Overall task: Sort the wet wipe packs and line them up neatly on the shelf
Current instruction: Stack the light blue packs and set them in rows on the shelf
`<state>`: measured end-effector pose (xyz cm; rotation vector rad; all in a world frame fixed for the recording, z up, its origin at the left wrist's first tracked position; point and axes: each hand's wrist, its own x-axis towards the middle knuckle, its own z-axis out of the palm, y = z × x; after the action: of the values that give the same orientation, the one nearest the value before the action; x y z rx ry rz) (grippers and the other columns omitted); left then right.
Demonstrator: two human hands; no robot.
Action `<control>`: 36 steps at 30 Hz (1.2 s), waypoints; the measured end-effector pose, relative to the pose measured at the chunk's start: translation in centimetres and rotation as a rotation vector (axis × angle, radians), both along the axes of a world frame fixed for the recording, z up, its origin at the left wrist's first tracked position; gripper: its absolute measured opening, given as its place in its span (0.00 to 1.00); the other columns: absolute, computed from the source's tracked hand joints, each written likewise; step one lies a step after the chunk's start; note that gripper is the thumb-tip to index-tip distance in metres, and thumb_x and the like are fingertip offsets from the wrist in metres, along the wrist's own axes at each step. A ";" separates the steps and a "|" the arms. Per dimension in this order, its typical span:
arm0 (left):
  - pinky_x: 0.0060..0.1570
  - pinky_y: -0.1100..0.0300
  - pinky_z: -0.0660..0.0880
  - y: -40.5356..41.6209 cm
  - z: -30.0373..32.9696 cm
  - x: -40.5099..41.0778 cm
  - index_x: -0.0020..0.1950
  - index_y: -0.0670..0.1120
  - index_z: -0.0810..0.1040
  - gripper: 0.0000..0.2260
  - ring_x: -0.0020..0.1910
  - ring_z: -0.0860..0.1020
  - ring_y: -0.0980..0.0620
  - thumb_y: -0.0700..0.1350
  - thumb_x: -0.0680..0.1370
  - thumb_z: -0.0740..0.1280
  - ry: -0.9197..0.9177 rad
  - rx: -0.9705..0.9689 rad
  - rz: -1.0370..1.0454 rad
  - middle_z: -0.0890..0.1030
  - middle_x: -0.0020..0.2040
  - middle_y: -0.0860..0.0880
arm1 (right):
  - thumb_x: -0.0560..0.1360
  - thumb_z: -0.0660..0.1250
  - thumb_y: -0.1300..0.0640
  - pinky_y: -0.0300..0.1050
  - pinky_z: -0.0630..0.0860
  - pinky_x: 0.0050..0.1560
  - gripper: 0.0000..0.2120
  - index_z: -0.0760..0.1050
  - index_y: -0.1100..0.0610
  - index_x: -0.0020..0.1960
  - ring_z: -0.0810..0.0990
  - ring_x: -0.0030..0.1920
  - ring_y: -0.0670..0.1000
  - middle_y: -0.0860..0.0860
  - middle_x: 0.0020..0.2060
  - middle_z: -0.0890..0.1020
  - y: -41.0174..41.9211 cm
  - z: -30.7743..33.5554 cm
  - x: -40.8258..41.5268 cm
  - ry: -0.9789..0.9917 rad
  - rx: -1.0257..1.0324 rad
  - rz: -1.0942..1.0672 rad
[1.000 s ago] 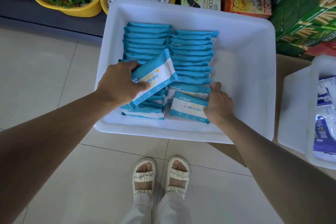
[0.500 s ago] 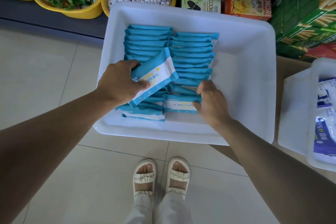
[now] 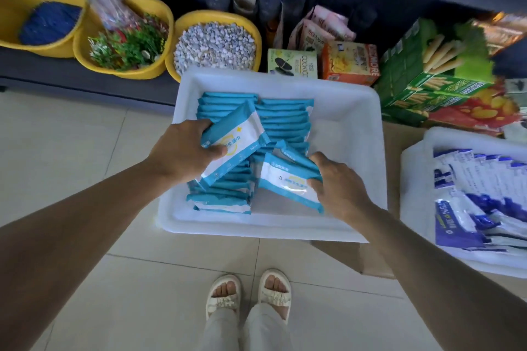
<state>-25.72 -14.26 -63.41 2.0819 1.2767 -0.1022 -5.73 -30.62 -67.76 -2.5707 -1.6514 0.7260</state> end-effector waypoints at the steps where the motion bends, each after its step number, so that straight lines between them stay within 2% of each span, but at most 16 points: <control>1: 0.30 0.60 0.64 0.2 1.7 0.2 0.47 0.46 0.75 0.08 0.33 0.70 0.53 0.49 0.76 0.68 -0.007 0.000 -0.023 0.71 0.33 0.53 | 0.79 0.62 0.54 0.42 0.65 0.42 0.15 0.65 0.54 0.63 0.78 0.55 0.55 0.52 0.54 0.79 0.0 2.2 0.6 0.005 0.012 -0.012; 5: 0.29 0.59 0.63 1.3 10.1 1.4 0.48 0.47 0.72 0.06 0.31 0.69 0.55 0.47 0.77 0.68 -0.035 0.029 -0.127 0.71 0.33 0.52 | 0.78 0.62 0.56 0.46 0.72 0.46 0.15 0.67 0.54 0.64 0.78 0.52 0.57 0.55 0.51 0.80 0.1 11.6 2.7 0.036 0.097 -0.073; 8: 0.30 0.57 0.63 2.1 17.5 2.1 0.46 0.46 0.72 0.08 0.33 0.71 0.52 0.47 0.76 0.69 -0.068 0.085 -0.175 0.72 0.34 0.50 | 0.78 0.62 0.56 0.48 0.71 0.50 0.18 0.67 0.54 0.67 0.78 0.53 0.58 0.56 0.52 0.80 0.2 20.2 3.8 -0.018 0.158 -0.110; 10: 0.30 0.61 0.63 2.6 22.7 2.5 0.44 0.47 0.72 0.08 0.32 0.71 0.54 0.47 0.75 0.70 -0.115 0.134 -0.194 0.72 0.34 0.52 | 0.78 0.61 0.56 0.46 0.71 0.50 0.19 0.65 0.54 0.68 0.78 0.54 0.57 0.55 0.53 0.80 0.2 26.0 4.4 -0.052 0.197 -0.110; 12: 0.28 0.66 0.60 2.8 27.9 2.8 0.42 0.50 0.70 0.08 0.31 0.68 0.58 0.47 0.76 0.69 -0.149 0.196 -0.207 0.70 0.33 0.55 | 0.79 0.61 0.55 0.46 0.70 0.46 0.18 0.65 0.55 0.68 0.79 0.53 0.57 0.54 0.52 0.80 0.0 31.7 4.9 -0.091 0.250 -0.119; 15: 0.28 0.62 0.60 2.8 35.2 3.1 0.38 0.50 0.68 0.12 0.31 0.68 0.56 0.48 0.76 0.69 -0.185 0.255 -0.208 0.70 0.32 0.52 | 0.80 0.60 0.54 0.45 0.66 0.35 0.17 0.65 0.56 0.67 0.75 0.38 0.52 0.49 0.39 0.75 -0.5 39.9 5.4 -0.116 0.308 -0.134; 17: 0.30 0.60 0.62 3.0 39.7 3.4 0.42 0.47 0.72 0.08 0.32 0.70 0.54 0.48 0.75 0.69 -0.207 0.304 -0.220 0.73 0.35 0.50 | 0.80 0.60 0.55 0.45 0.66 0.31 0.16 0.65 0.56 0.67 0.72 0.33 0.48 0.47 0.35 0.73 -0.8 44.7 5.6 -0.124 0.362 -0.141; 18: 0.31 0.60 0.63 3.0 41.8 3.6 0.46 0.45 0.74 0.08 0.33 0.71 0.54 0.48 0.75 0.69 -0.231 0.327 -0.226 0.74 0.36 0.49 | 0.80 0.60 0.56 0.46 0.68 0.32 0.15 0.65 0.56 0.66 0.74 0.34 0.49 0.49 0.36 0.75 -0.9 47.0 5.7 -0.143 0.381 -0.143; 20: 0.33 0.58 0.64 3.2 45.9 4.3 0.50 0.43 0.75 0.10 0.36 0.72 0.51 0.47 0.75 0.70 -0.268 0.376 -0.247 0.76 0.39 0.48 | 0.80 0.60 0.56 0.50 0.73 0.39 0.15 0.66 0.55 0.65 0.78 0.42 0.54 0.52 0.43 0.78 -1.1 51.0 6.2 -0.194 0.421 -0.155; 24: 0.36 0.58 0.66 3.3 52.4 5.9 0.51 0.42 0.75 0.10 0.39 0.73 0.48 0.46 0.75 0.70 -0.315 0.455 -0.284 0.78 0.42 0.46 | 0.78 0.63 0.57 0.48 0.70 0.46 0.17 0.68 0.57 0.65 0.78 0.52 0.60 0.57 0.51 0.80 -1.5 57.5 7.7 -0.282 0.551 -0.194; 28: 0.35 0.57 0.66 4.0 57.4 7.8 0.48 0.45 0.74 0.08 0.36 0.71 0.50 0.46 0.74 0.71 -0.365 0.524 -0.297 0.75 0.39 0.49 | 0.77 0.63 0.58 0.50 0.71 0.47 0.15 0.70 0.57 0.63 0.78 0.52 0.60 0.58 0.53 0.80 -0.8 62.7 10.0 -0.314 0.628 -0.195; 32: 0.40 0.58 0.67 5.3 61.1 10.3 0.50 0.47 0.74 0.09 0.41 0.74 0.50 0.46 0.74 0.71 -0.389 0.596 -0.295 0.77 0.43 0.49 | 0.78 0.62 0.59 0.52 0.74 0.48 0.15 0.70 0.56 0.63 0.77 0.50 0.59 0.57 0.52 0.80 0.7 66.5 13.6 -0.317 0.681 -0.179; 36: 0.42 0.58 0.70 7.1 64.0 13.6 0.53 0.49 0.75 0.10 0.40 0.75 0.51 0.46 0.74 0.70 -0.391 0.634 -0.280 0.79 0.46 0.50 | 0.77 0.62 0.59 0.52 0.74 0.48 0.15 0.69 0.56 0.63 0.78 0.50 0.58 0.56 0.52 0.80 3.7 69.1 18.1 -0.340 0.724 -0.129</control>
<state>-12.08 -7.13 0.58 2.6279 0.8316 0.6336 12.41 -26.93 1.37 -2.2820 -1.4225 -0.2994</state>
